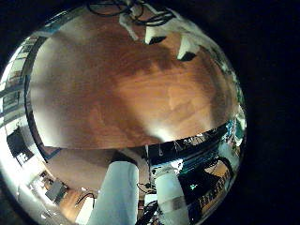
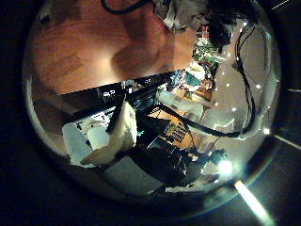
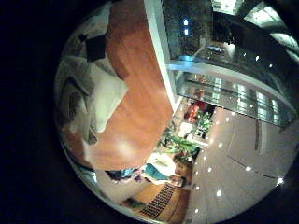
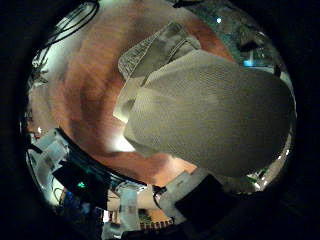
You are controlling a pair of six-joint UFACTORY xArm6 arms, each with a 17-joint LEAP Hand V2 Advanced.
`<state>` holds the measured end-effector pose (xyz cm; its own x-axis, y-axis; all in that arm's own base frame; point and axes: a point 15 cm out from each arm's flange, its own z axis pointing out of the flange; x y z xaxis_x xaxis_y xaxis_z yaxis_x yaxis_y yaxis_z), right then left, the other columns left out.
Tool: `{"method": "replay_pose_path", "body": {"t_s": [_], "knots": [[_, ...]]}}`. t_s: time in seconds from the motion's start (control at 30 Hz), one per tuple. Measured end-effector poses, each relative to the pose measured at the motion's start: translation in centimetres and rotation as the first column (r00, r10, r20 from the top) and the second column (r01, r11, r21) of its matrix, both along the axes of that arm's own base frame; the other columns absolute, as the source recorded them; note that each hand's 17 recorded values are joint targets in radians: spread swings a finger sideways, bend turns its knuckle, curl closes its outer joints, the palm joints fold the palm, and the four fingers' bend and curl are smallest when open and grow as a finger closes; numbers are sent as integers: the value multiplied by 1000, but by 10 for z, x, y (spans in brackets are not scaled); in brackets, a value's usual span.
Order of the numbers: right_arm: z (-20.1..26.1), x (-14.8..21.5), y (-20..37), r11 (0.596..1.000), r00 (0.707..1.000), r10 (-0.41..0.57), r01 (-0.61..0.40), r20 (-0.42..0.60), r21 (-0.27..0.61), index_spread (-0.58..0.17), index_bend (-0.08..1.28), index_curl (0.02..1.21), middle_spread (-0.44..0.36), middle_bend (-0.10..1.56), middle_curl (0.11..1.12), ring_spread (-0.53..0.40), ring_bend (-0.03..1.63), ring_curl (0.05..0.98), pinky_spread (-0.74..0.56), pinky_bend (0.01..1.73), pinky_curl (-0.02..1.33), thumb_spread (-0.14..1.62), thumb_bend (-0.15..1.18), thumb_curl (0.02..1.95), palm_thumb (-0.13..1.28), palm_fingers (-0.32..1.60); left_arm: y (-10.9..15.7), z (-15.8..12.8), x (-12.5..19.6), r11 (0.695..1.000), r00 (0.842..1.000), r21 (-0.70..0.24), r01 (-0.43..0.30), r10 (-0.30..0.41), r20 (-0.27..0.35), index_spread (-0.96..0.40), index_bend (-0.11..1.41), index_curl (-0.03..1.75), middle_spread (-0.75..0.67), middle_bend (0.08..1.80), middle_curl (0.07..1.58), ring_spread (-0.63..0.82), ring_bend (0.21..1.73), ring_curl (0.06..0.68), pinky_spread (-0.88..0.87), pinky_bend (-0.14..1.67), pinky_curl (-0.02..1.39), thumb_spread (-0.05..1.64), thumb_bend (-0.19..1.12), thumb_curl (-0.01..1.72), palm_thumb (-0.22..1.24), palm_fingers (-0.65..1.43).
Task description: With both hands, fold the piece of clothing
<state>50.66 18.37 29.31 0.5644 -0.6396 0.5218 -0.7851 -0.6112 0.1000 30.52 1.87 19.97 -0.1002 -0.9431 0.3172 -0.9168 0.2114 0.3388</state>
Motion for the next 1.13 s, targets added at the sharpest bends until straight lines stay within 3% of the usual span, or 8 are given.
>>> {"method": "replay_pose_path", "body": {"t_s": [0.13, 0.27, 0.4, 0.5, 0.7, 0.9, 1.13], "knots": [[24, -2, -3, 989, 999, 21, -24, 26, 148, -367, 149, 450, -110, 366, 451, -131, 855, 433, -74, 1026, 680, 1127, -42, 553, 637, -82, -5, 2, 1, 1000, 1000, 5, 6, -6, 1, -52, 187, 391, 186, 167, 270, 339, 653, 216, 460, 368, 327, 1236, -15, 328, 432, 93], [38, -11, -20, 954, 1000, 16, -10, -17, 301, -367, 135, 393, -82, 311, 415, -93, 802, 390, 27, 950, 631, 1130, -24, 516, 582, -58, -13, 4, 2, 1000, 1000, 11, 10, -10, 1, -52, 186, 390, 186, 169, 270, 339, 652, 216, 460, 367, 327, 1236, -15, 328, 432, 94], [55, -21, -28, 854, 997, 23, 21, -78, 520, -360, 151, 357, -77, 306, 400, -102, 805, 369, 66, 898, 587, 1139, 11, 528, 691, 14, -21, 8, 4, 1000, 1000, 19, 13, -13, 1, -52, 186, 390, 186, 169, 270, 339, 652, 216, 460, 366, 328, 1236, -15, 328, 432, 94], [81, -21, -70, 772, 998, -17, 52, -62, 634, -362, 167, 345, -87, 308, 392, -114, 802, 352, 74, 864, 557, 1133, 8, 538, 745, 63, -29, 12, 4, 999, 1000, 28, 20, -20, 1, -52, 188, 391, 186, 168, 269, 339, 651, 216, 460, 365, 328, 1236, -15, 328, 432, 96], [115, -48, -168, 751, 992, -123, 88, 8, 655, -375, 176, 332, -130, 318, 382, -141, 807, 330, 100, 813, 513, 1123, -15, 546, 761, 144, -48, 27, 6, 998, 1000, 55, 27, -28, 5, -57, 185, 391, 182, 169, 270, 340, 658, 219, 460, 361, 328, 1236, -15, 328, 432, 99], [90, -90, -190, 745, 980, -149, 201, -135, 636, -378, 170, 327, -128, 330, 378, -133, 792, 309, 161, 773, 480, 1123, -20, 545, 746, 169, -49, 42, 8, 994, 1000, 111, 22, -21, -10, -60, 189, 396, 181, 167, 269, 340, 656, 219, 460, 358, 328, 1236, -15, 328, 432, 101], [59, -106, -230, 706, 934, -242, 356, -264, 612, -372, 168, 320, -98, 331, 371, -74, 758, 282, 243, 723, 433, 1144, -18, 540, 720, 175, -65, 46, 1, 990, 999, 133, 40, -37, -27, -61, 189, 398, 181, 167, 269, 340, 656, 220, 460, 357, 328, 1236, -15, 328, 432, 101]]}}
